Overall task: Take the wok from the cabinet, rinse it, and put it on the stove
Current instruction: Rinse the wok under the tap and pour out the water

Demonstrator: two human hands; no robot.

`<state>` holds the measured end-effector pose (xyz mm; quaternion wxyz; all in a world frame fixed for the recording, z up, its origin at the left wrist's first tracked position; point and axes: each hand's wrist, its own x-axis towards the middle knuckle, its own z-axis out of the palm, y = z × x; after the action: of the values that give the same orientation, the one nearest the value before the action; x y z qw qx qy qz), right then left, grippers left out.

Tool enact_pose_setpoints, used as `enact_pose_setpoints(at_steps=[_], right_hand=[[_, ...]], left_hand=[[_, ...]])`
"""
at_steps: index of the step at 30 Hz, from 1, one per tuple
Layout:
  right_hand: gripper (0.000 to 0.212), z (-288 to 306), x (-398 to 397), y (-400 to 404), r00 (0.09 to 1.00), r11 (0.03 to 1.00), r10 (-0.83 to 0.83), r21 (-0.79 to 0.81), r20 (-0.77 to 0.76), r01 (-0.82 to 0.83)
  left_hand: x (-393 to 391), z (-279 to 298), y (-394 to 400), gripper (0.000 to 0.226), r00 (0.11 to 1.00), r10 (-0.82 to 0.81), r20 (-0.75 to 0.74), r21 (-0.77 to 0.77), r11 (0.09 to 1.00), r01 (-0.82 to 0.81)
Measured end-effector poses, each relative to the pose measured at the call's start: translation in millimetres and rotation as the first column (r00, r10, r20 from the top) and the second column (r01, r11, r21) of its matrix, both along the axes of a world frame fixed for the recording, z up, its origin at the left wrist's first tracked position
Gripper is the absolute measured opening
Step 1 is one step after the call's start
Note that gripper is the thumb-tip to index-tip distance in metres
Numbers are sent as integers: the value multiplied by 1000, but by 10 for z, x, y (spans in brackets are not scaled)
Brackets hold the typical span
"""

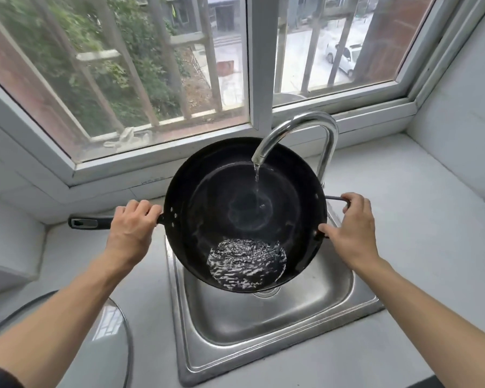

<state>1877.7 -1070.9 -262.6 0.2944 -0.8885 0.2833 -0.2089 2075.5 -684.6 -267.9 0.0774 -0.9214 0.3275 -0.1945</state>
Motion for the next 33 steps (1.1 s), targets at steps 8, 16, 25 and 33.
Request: enact_pose_setpoints(at_steps=[8,16,25,33], right_hand=[[71,6,258,-1,1000,1000,4,14,20,-4],[70,-67,490,108,999,1000,16,13,32,-17],[64,-193,692,254,997,995,71,72,34,-74],[61,-229,1000,437,994,990,111,88,16,-112]], left_hand=[[42,100,119,31,999,36,18,27,999,-37],[76,216,317,24,996,74,46,14,997,-75],[61,396,550,22,993,113,41,36,993,-114],[103,543,838,14,982,143,121,25,989,-147]])
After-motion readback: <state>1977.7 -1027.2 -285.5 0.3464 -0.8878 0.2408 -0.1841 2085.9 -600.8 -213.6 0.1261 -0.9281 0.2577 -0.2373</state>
